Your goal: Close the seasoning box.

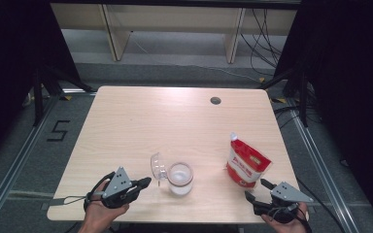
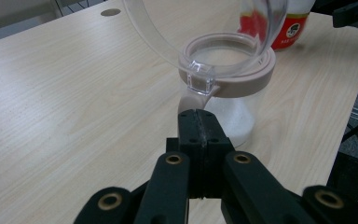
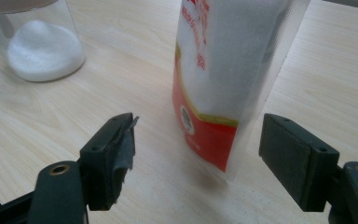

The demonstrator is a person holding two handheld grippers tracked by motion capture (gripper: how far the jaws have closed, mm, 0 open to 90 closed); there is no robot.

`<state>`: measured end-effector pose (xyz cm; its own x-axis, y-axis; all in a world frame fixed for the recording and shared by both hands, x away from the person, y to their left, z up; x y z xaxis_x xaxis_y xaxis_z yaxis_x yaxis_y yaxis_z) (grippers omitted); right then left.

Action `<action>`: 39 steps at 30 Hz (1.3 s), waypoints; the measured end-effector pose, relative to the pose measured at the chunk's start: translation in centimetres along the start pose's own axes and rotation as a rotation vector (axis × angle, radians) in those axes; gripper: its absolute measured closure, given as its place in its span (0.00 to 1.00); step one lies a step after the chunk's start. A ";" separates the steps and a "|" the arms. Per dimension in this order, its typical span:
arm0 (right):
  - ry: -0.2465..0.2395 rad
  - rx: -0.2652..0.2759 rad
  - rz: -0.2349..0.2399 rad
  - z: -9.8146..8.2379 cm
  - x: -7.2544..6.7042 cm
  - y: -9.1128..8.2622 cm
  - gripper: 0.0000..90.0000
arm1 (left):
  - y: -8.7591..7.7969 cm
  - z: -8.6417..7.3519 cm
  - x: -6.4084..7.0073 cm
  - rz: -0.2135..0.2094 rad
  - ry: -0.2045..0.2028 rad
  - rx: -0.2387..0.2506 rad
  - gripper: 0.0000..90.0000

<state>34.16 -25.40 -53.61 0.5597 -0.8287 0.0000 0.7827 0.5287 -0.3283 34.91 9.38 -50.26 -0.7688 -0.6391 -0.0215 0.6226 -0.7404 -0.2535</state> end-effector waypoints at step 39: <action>-0.018 -0.012 0.003 -0.1 -0.2 0.1 0.31 | 1.8 2.6 1.6 -0.056 0.010 0.037 0.73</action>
Point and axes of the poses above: each handheld gripper's, and its own axes: y roughly forward along the jaws, z roughly out of its top, x roughly to its right, the point moved 10 cm from there along y, roughly forward along the jaws, and after that the axes turned 12 degrees about x, right-handed, at the moved point
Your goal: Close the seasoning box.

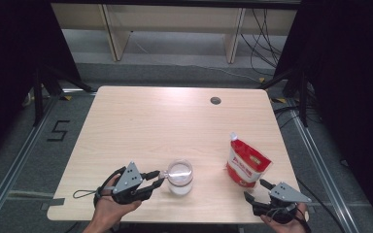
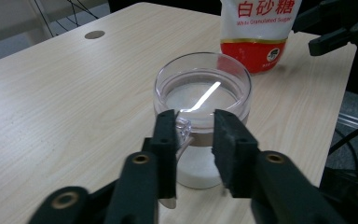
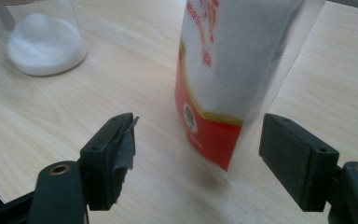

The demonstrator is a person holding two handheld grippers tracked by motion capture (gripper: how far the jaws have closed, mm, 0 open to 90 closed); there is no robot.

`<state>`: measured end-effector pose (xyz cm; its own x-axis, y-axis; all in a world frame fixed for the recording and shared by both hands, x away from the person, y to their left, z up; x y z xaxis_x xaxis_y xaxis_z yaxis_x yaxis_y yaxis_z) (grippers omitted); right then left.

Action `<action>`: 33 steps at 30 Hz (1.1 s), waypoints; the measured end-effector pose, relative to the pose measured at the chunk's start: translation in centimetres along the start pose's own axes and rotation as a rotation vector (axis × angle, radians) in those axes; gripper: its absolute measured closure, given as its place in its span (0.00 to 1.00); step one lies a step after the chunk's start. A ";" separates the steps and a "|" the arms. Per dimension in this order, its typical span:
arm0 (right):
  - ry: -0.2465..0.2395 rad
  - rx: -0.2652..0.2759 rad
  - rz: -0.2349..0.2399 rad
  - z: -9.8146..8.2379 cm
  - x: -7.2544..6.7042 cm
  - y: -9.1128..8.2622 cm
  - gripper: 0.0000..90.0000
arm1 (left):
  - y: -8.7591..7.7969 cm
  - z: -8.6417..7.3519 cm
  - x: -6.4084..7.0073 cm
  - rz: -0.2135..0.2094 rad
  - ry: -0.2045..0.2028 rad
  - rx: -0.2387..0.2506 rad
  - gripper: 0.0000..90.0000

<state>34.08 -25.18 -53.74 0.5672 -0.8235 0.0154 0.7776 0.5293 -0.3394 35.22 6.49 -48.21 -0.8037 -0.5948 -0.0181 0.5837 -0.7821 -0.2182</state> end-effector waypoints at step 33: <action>0.011 0.000 0.004 0.1 -0.4 0.0 0.27 | -2.9 -4.1 0.2 0.001 -0.050 -0.062 0.26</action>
Point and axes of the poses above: each handheld gripper's, and its own axes: y roughly forward along the jaws, z roughly out of its top, x roughly to its right, the point moved 10 cm from there along y, roughly forward along the jaws, and after that the axes turned 12 degrees about x, right-handed, at the moved point
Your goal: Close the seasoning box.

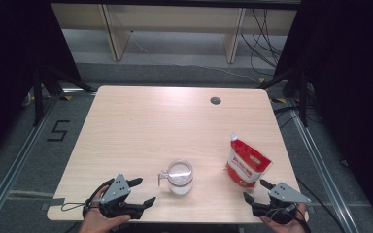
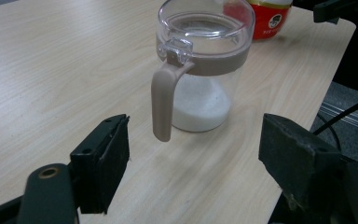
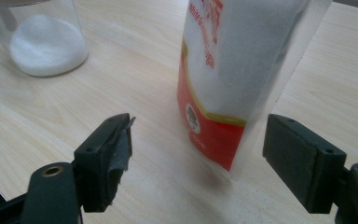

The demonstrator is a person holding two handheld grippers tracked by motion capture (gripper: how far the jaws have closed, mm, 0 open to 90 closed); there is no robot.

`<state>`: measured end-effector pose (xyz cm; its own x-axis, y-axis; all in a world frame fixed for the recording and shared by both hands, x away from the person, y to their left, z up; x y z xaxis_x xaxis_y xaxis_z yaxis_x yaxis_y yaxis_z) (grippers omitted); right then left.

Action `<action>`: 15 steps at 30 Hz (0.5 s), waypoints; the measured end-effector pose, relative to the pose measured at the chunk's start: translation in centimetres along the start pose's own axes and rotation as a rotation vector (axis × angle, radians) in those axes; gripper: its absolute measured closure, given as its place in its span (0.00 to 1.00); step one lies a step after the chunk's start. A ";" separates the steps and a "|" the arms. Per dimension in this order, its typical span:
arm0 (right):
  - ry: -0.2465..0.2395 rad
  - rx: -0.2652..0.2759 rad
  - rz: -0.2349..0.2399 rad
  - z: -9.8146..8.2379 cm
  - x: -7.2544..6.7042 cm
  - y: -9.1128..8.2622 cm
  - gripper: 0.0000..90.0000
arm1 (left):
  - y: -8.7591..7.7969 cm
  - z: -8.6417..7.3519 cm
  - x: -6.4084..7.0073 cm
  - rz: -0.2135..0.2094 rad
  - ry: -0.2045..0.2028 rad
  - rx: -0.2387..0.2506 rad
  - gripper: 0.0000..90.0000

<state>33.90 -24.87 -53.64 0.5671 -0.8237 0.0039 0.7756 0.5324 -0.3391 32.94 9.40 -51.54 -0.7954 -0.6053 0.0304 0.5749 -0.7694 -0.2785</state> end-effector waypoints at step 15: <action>0.004 0.000 -0.013 -0.1 0.1 -0.2 0.22 | -0.6 -2.2 0.3 0.015 -0.006 -0.051 0.17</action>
Point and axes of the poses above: each handheld gripper's, and its own axes: y roughly forward along the jaws, z roughly out of its top, x roughly to its right, the point moved 10 cm from there along y, roughly forward along the jaws, and after that the axes turned 12 degrees about x, right-handed, at the moved point
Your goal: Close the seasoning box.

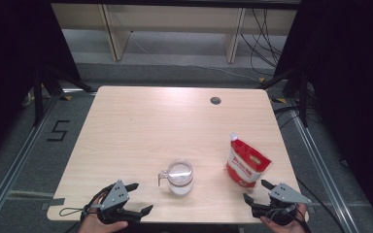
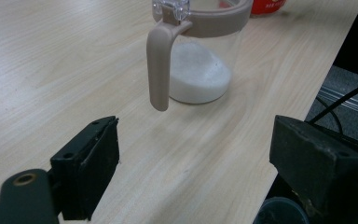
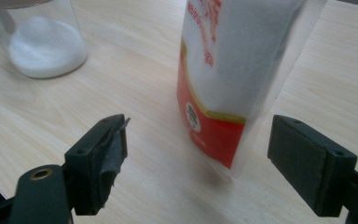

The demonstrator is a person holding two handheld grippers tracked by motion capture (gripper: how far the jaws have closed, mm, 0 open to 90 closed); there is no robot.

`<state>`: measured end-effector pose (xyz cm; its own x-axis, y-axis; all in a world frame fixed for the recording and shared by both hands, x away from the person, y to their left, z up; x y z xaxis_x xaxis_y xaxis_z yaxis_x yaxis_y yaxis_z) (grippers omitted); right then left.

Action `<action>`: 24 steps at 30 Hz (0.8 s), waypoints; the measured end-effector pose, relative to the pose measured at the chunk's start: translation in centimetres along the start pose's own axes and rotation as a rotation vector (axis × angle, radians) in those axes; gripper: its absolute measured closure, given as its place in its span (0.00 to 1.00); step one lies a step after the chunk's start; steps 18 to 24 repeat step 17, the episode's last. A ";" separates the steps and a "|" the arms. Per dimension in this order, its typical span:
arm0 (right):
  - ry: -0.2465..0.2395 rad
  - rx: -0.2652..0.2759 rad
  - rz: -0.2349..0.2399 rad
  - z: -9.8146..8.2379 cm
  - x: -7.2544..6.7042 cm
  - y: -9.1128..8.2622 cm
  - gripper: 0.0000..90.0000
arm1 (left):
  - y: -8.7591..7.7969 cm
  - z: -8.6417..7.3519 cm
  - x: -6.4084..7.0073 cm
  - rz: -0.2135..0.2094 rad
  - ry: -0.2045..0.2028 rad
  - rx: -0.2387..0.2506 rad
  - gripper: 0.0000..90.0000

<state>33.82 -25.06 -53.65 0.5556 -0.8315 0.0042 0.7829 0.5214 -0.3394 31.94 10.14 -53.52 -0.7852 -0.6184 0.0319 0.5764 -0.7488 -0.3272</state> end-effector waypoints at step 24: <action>-0.014 -0.015 0.006 -0.3 0.0 -0.1 0.21 | -0.2 -0.5 -0.3 0.007 0.009 -0.019 0.17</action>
Point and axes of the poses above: each handheld gripper's, and its own axes: y roughly forward along the jaws, z roughly out of its top, x roughly to its right, the point moved 10 cm from there along y, roughly forward along the jaws, and after that the axes turned 12 degrees about x, right-handed, at the moved point
